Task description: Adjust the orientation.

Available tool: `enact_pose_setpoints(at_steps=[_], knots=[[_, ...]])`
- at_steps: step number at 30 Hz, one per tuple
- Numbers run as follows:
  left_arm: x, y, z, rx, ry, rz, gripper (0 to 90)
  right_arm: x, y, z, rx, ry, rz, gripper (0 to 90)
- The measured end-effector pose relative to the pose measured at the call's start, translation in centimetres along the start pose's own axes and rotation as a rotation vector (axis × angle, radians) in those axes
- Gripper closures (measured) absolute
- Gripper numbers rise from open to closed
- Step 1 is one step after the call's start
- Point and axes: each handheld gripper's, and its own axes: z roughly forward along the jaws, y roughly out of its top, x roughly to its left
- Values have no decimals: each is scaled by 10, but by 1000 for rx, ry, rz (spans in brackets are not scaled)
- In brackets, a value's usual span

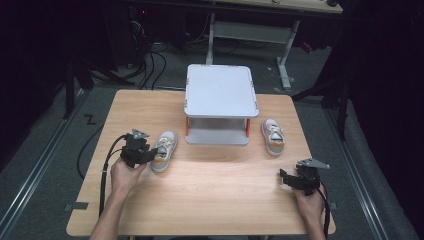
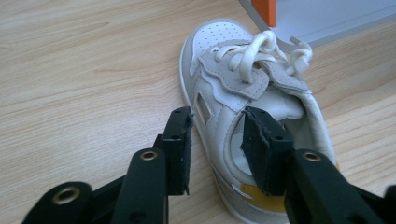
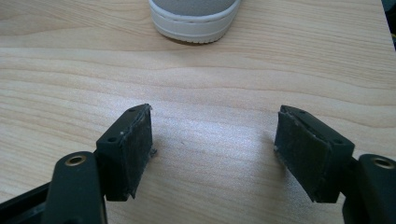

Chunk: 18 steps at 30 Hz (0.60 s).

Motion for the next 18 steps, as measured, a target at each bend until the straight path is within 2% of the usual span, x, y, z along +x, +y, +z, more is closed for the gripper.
enact_pose_setpoints(at_steps=[3, 8, 10, 13, 15, 18], knots=[[-1, 0, 0, 1, -3, 9, 641, 0, 0, 0, 0, 0, 0, 277], [1, 1, 1, 10, 8, 10, 578, 0, 0, 0, 1, 0, 1, 277], [2, 1, 1, 10, 2, 10, 571, 0, 0, 0, 1, 0, 1, 277], [-1, 2, 1, 5, 14, 23, 577, 0, 0, 0, 1, 0, 2, 278], [1, 2, 1, 9, -11, 10, 574, 0, 0, 0, 1, -1, 0, 277], [3, 1, 4, 20, -20, 5, 531, 0, 0, 0, 1, 0, 2, 277]])
